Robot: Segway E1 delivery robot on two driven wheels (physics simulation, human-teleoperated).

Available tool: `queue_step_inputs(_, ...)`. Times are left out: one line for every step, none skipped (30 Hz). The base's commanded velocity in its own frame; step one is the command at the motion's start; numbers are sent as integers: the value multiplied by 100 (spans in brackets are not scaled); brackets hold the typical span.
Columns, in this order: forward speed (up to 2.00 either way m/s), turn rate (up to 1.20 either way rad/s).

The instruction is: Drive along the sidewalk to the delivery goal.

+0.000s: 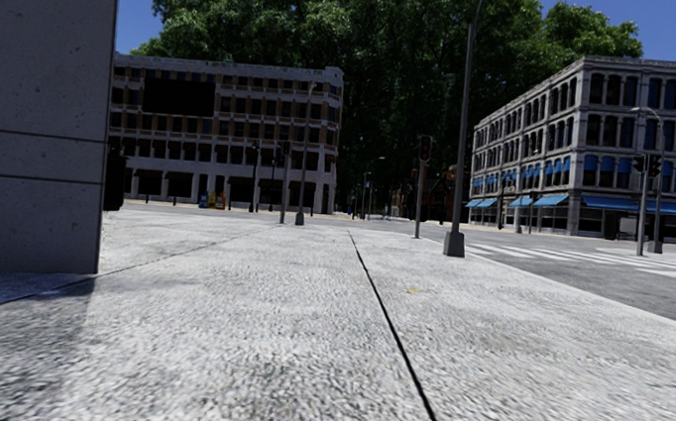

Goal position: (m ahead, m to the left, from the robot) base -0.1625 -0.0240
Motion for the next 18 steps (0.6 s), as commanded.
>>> queue_step_inputs(68, 0)
queue_step_inputs(48, 0)
queue_step_inputs(0, 0)
queue_step_inputs(0, 0)
queue_step_inputs(0, 0)
queue_step_inputs(0, 0)
queue_step_inputs(0, 0)
queue_step_inputs(0, 0)
queue_step_inputs(0, 0)
queue_step_inputs(0, 0)
queue_step_inputs(0, 0)
queue_step_inputs(0, 0)
queue_step_inputs(0, 0)
queue_step_inputs(0, 0)
queue_step_inputs(0, 0)
queue_step_inputs(0, 0)
queue_step_inputs(0, 0)
queue_step_inputs(0, 0)
